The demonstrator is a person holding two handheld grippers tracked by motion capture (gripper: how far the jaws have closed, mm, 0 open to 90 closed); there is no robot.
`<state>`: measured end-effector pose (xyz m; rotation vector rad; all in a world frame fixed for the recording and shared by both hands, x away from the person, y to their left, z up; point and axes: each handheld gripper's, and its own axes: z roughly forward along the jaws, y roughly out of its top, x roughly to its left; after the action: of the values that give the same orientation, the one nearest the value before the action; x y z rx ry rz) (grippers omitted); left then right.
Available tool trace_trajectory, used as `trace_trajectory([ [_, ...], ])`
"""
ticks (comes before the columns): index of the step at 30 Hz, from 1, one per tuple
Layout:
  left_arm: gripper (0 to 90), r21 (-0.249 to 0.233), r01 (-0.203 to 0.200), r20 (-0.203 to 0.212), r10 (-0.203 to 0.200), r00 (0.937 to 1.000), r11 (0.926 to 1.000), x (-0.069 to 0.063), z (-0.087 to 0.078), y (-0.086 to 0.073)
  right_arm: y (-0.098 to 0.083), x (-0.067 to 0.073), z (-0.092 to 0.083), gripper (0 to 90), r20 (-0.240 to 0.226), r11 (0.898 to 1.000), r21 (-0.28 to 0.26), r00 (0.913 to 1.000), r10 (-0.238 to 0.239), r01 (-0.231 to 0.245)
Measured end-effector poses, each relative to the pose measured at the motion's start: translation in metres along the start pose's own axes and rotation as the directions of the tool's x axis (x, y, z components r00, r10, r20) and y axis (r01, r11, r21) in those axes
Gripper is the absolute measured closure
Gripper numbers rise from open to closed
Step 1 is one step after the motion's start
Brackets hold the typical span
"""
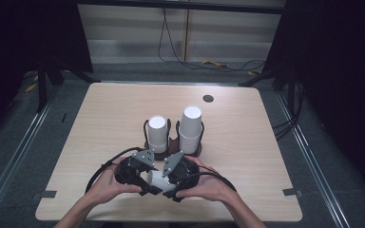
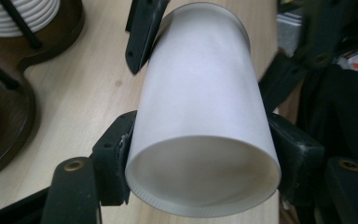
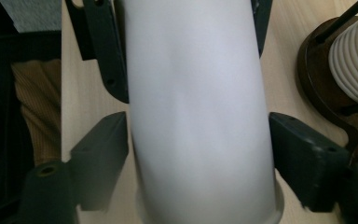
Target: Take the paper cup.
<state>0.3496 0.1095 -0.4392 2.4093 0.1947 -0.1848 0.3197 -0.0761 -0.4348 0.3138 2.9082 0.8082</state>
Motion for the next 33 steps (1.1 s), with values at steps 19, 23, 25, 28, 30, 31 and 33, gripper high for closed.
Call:
trace_trajectory([
  [19,33.4,-0.092,0.032,-0.045,-0.036,0.9983,0.9952,0.004,-0.011,-0.013,-0.027,-0.014,-0.023,13.8,0.016,0.986,-0.109,0.9916,0.129,-0.126],
  [23,33.3,-0.111,0.032,-0.059,-0.038,0.9975,0.9933,0.005,-0.012,-0.016,-0.035,-0.014,-0.026,13.7,0.014,0.98,-0.132,0.9878,0.155,-0.152],
  [25,33.3,-0.127,0.03,-0.062,-0.038,0.9974,0.9914,0.005,-0.013,-0.018,-0.042,-0.013,-0.028,13.7,0.019,0.976,-0.145,0.9853,0.17,-0.165],
  [28,33.2,-0.147,0.028,-0.053,-0.036,0.9979,0.9888,0.005,-0.013,-0.019,-0.045,-0.014,-0.029,13.8,0.024,0.972,-0.156,0.983,0.182,-0.176],
  [30,33.2,-0.183,0.023,-0.051,-0.033,0.9981,0.9828,0.003,-0.011,-0.02,-0.049,-0.015,-0.028,13.9,0.022,0.968,-0.171,0.981,0.193,-0.186],
  [31,33.3,-0.188,0.01,-0.055,-0.021,0.9983,0.9821,0.001,-0.009,-0.021,-0.053,-0.014,-0.028,14.0,0.02,0.962,-0.194,0.9795,0.2,-0.193],
  [33,33.2,-0.225,0.013,-0.063,-0.028,0.9976,0.9744,0.0,-0.009,-0.023,-0.055,-0.012,-0.028,14.0,0.022,0.958,-0.211,0.9787,0.204,-0.195],
])
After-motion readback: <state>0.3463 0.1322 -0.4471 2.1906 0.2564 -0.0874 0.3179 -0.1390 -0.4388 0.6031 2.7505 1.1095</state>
